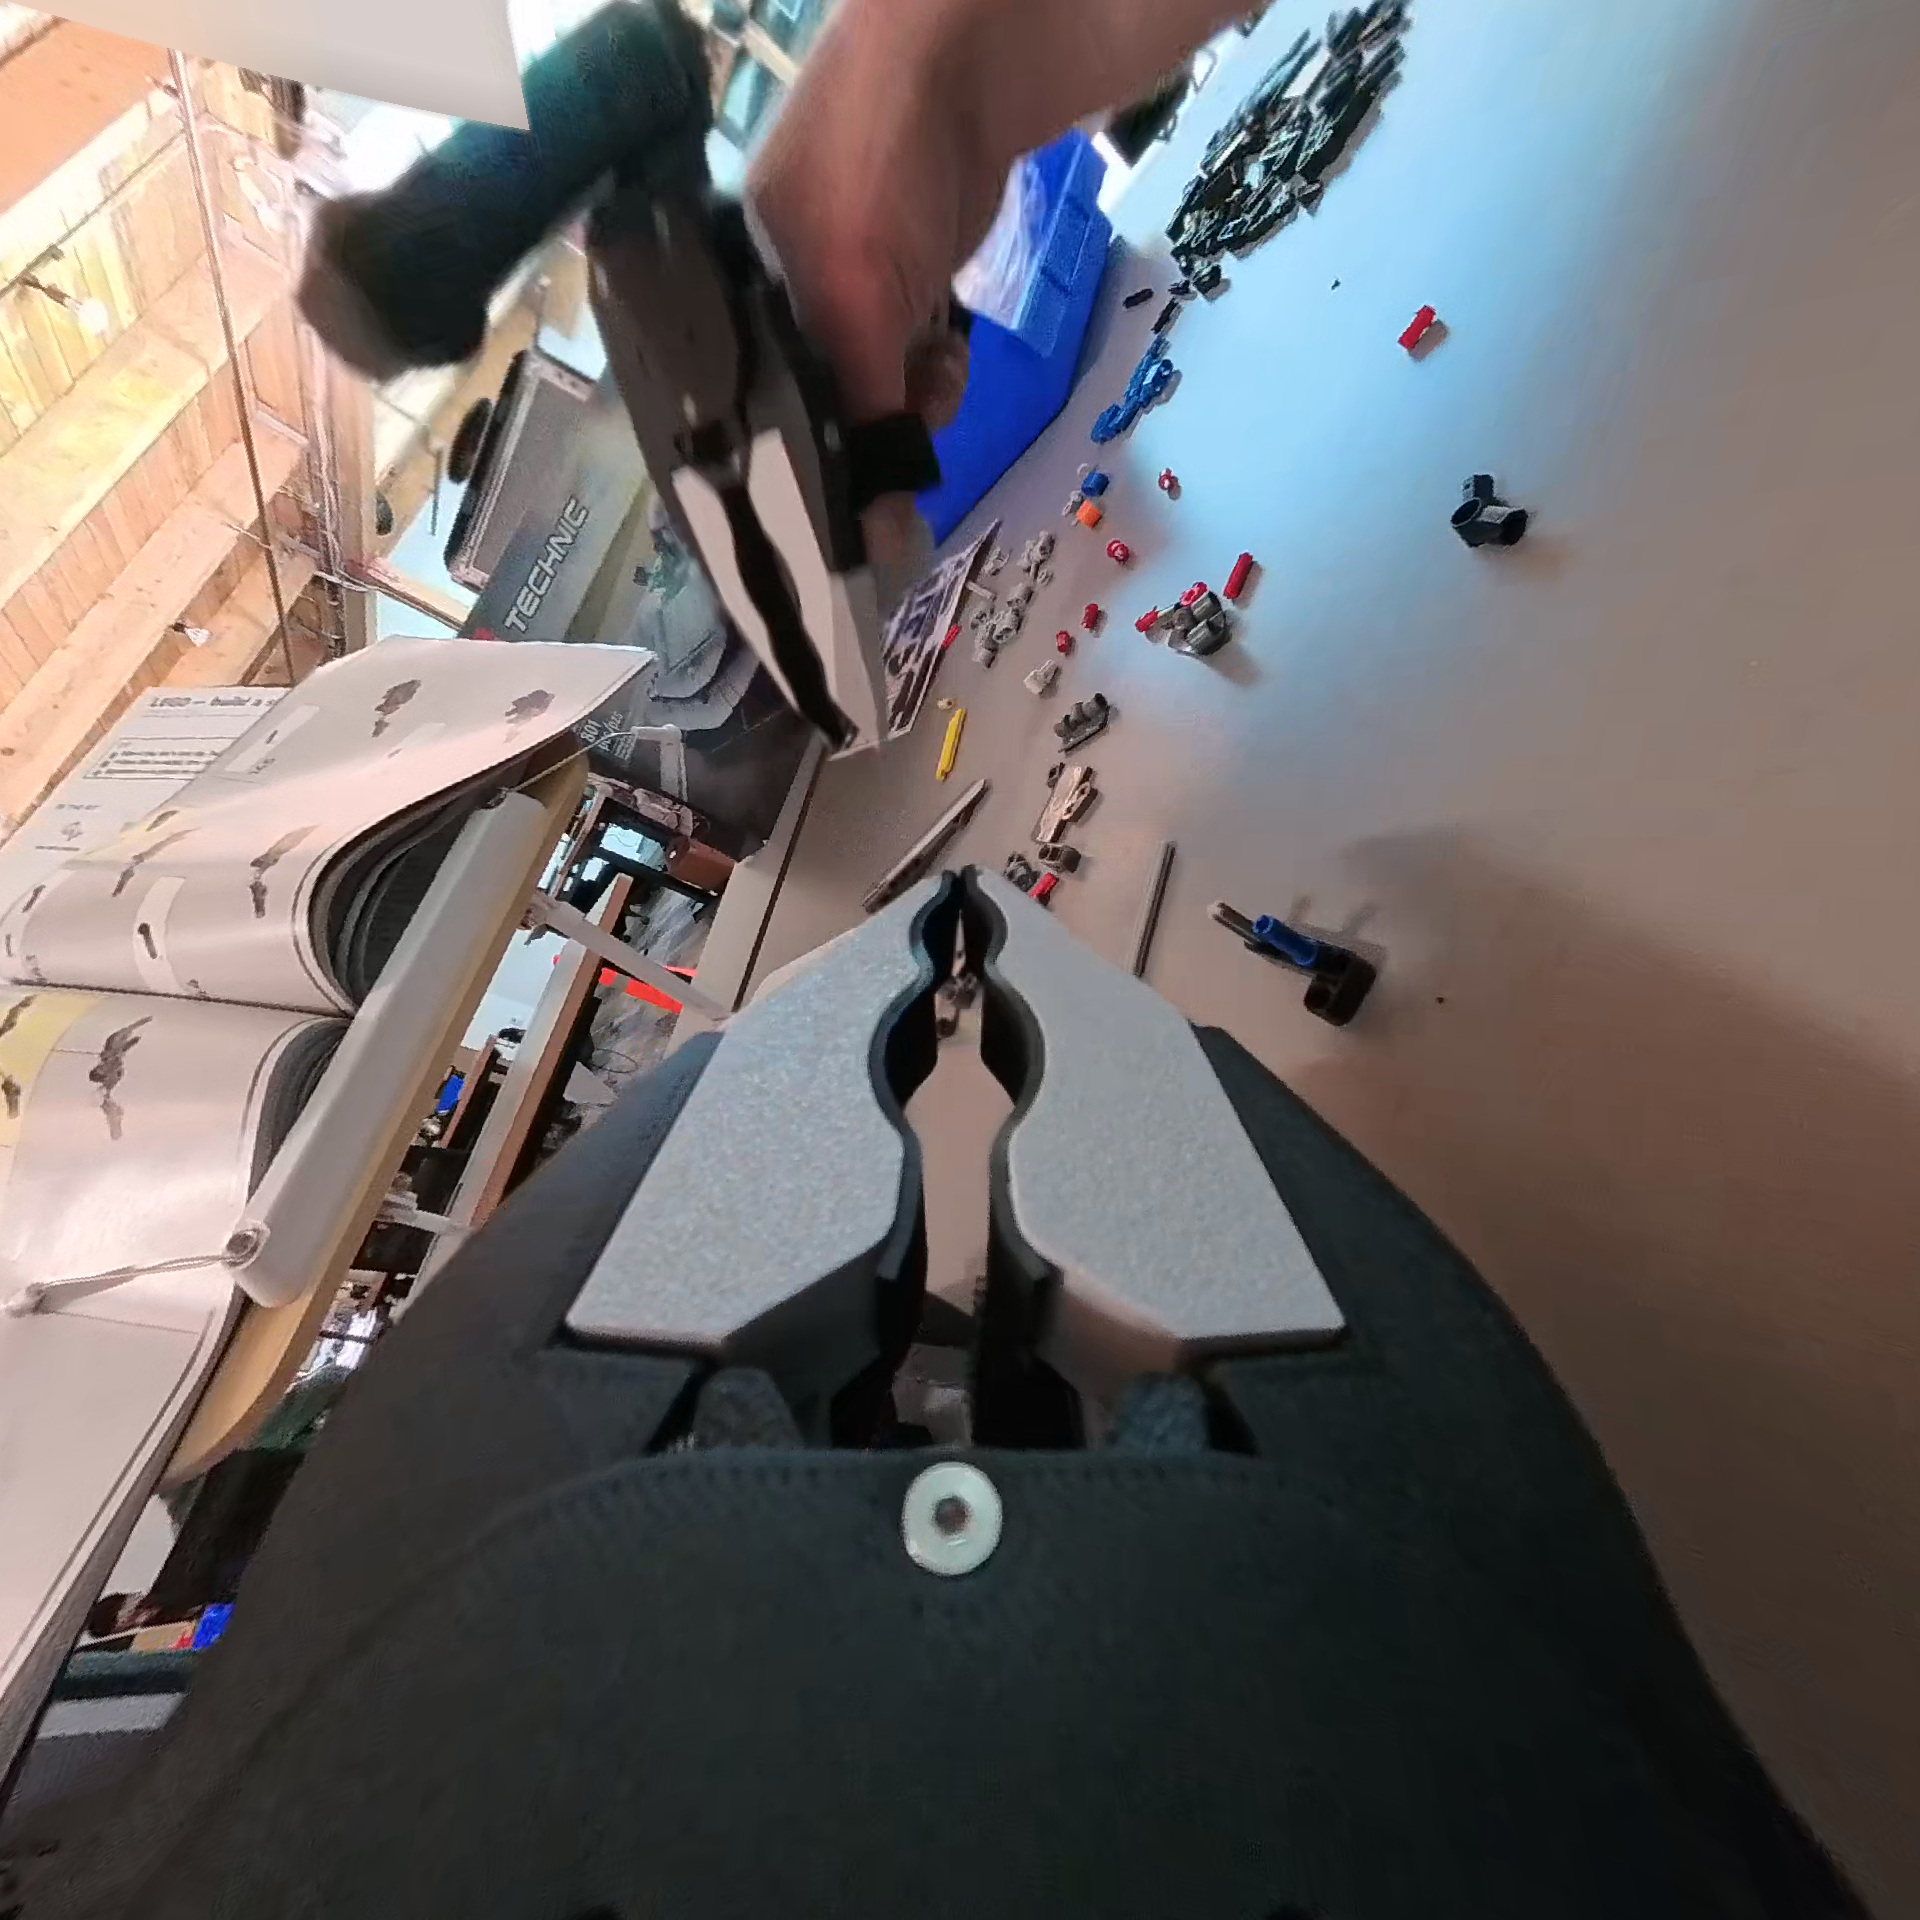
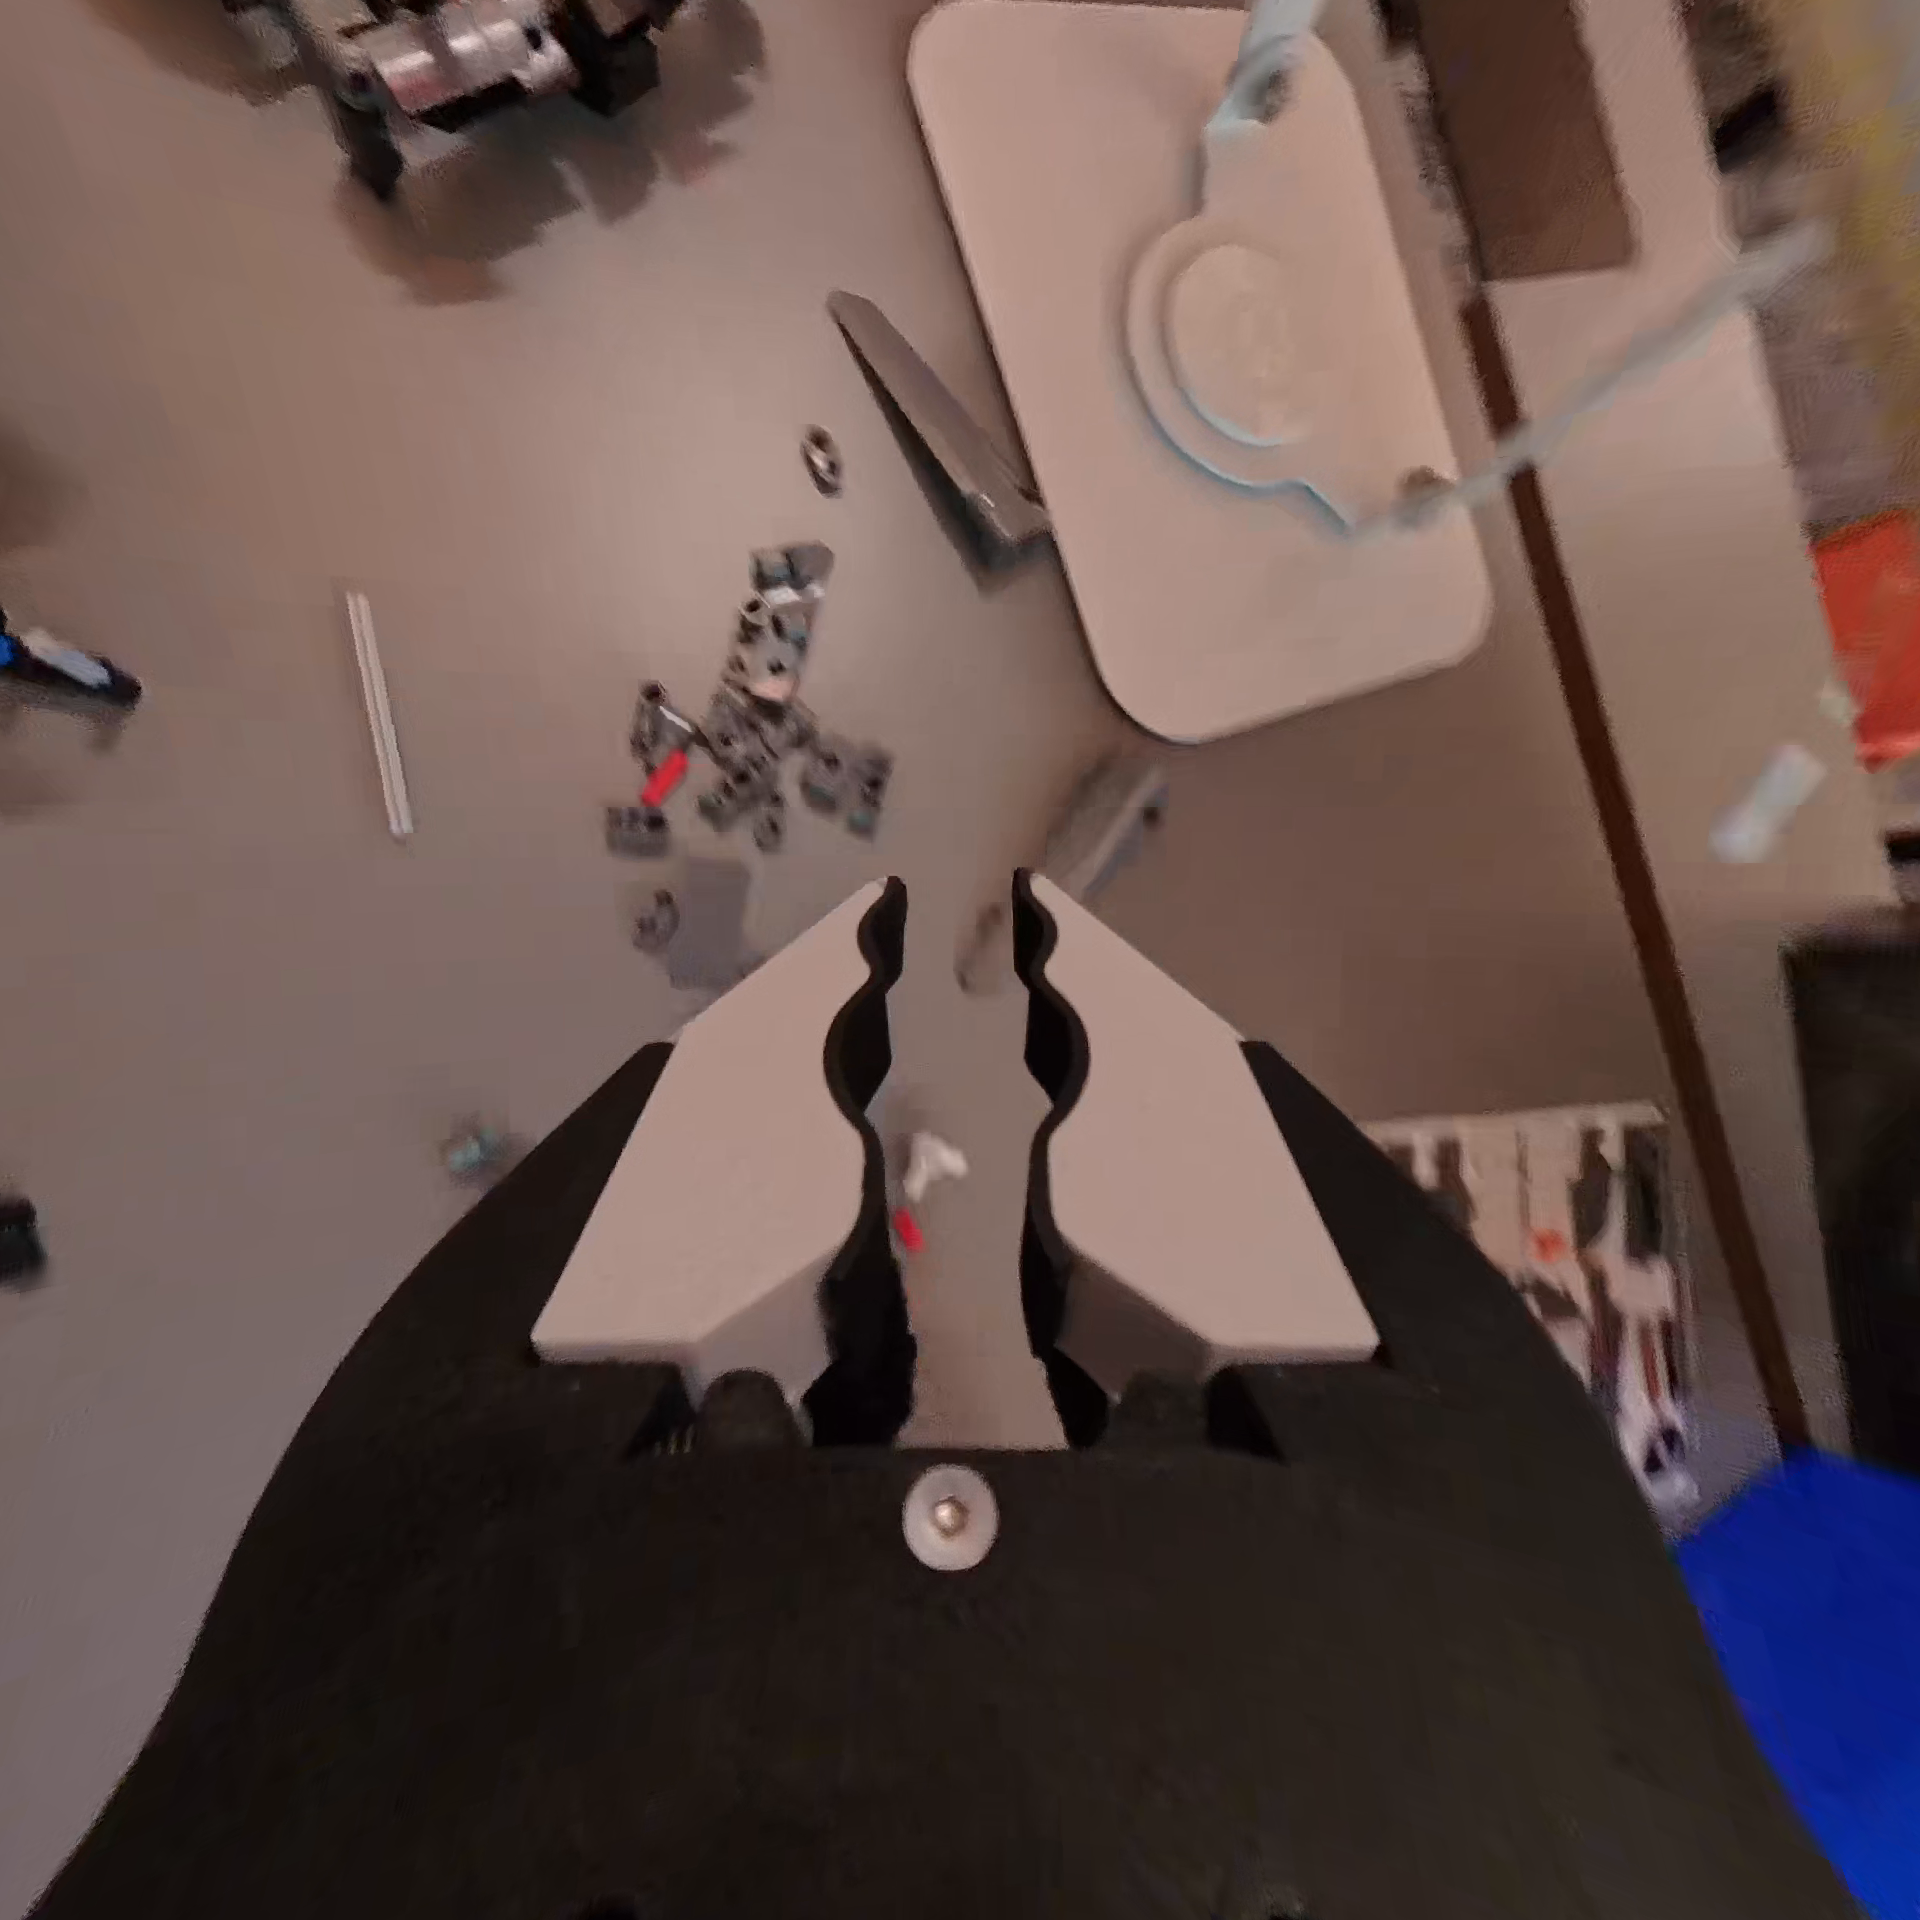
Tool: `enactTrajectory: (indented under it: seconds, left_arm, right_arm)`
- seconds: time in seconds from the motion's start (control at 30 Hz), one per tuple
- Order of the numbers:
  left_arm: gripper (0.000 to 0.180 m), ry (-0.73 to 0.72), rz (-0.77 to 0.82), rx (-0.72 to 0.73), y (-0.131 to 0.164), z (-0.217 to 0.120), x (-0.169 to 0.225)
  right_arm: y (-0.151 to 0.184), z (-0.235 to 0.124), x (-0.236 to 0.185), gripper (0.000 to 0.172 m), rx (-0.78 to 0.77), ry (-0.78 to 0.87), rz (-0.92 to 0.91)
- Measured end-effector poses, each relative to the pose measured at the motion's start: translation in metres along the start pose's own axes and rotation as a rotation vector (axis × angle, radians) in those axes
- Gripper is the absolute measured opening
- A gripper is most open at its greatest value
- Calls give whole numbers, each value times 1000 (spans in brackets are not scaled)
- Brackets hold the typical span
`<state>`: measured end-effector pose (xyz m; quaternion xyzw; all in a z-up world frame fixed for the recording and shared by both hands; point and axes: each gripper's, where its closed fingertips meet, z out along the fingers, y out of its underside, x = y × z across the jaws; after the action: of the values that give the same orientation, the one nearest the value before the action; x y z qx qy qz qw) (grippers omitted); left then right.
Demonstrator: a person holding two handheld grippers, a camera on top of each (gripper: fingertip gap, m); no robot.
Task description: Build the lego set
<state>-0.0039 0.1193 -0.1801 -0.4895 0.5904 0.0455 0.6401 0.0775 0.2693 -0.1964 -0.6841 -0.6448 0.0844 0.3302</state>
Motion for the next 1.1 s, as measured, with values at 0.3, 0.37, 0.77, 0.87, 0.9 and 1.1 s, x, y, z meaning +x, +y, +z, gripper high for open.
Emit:
enactTrajectory:
  seconds: [0.3,0.37,0.77,0.87,0.9,1.1]
  left_arm:
    - [0,-13,-49,-20,10,4,-2]
    - [0,-27,-42,-35,13,5,-3]
    - [0,-74,72,-108,23,20,3]
    - [0,-87,65,-109,24,20,0]
    - [0,-89,65,-111,25,20,0]
    - [0,-88,63,-114,26,21,0]
  right_arm:
    - [122,-142,45,18,-109,282,204]
    - [149,-158,47,19,-149,300,230]
    - [197,-130,42,22,-171,204,232]
    - [194,-112,42,22,-164,161,217]
    - [193,-106,43,22,-164,151,211]
    - [187,-74,48,21,-161,78,184]
